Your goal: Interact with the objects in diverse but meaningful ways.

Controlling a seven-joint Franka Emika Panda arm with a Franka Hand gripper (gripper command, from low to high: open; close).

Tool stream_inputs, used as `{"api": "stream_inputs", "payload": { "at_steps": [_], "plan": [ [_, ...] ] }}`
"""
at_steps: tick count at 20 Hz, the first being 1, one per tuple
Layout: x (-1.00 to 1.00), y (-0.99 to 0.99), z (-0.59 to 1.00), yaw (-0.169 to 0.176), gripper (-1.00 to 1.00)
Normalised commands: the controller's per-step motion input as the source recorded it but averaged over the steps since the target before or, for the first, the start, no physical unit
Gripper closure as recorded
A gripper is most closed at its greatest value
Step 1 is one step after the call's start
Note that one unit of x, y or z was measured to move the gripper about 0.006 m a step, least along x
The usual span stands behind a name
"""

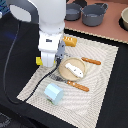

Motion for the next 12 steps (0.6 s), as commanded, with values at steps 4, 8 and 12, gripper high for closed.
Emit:
{"api": "stream_inputs", "payload": {
  "at_steps": [4,8,12],
  "plan": [
    [-0.68,0.00,-0.26,0.100,1.00],
    [-0.59,0.00,-0.24,0.091,1.00],
    [-0.51,0.00,-0.23,0.085,1.00]
  ]
}}
